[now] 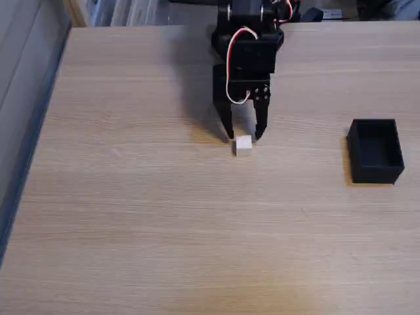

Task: Pick a white block and place it in the black box.

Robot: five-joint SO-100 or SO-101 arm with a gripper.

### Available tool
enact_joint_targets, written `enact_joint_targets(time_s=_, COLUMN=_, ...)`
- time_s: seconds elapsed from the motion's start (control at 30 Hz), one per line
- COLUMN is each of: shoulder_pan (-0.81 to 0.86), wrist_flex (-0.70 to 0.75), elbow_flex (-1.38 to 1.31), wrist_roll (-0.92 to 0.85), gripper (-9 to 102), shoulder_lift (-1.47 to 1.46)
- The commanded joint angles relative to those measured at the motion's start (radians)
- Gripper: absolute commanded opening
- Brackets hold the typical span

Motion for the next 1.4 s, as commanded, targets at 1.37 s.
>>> enact_joint_targets(time_s=1.37, shoulder_pan=-0.299, wrist_flex=0.172, elbow_flex=-0.192, wrist_roll=0.144, gripper=0, shoulder_lift=0.114)
